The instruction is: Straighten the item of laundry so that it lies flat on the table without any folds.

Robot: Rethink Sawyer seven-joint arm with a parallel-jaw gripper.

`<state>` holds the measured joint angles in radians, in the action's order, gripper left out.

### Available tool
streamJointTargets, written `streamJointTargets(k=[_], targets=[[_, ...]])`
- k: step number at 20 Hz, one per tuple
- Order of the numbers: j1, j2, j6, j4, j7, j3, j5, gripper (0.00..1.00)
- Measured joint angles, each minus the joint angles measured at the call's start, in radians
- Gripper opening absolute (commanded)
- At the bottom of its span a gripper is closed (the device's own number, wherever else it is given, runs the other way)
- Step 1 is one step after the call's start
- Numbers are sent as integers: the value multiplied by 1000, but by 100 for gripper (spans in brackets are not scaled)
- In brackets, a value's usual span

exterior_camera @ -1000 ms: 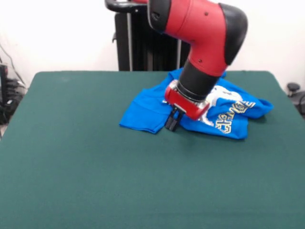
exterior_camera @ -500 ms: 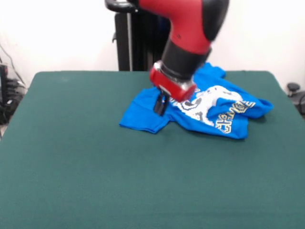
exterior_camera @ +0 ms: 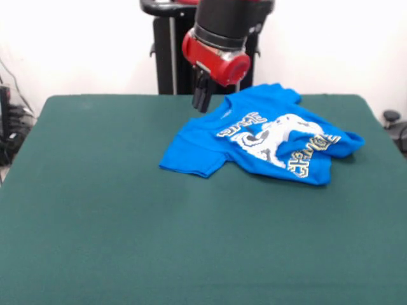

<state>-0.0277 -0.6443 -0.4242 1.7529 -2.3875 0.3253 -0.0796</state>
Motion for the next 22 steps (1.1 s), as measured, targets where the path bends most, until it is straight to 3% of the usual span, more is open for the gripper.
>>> streamJointTargets(k=[11, 22], targets=[[47, 42, 115, 45, 0, -62, 40, 0], [40, 126, 223, 49, 0, -76, 76, 0]])
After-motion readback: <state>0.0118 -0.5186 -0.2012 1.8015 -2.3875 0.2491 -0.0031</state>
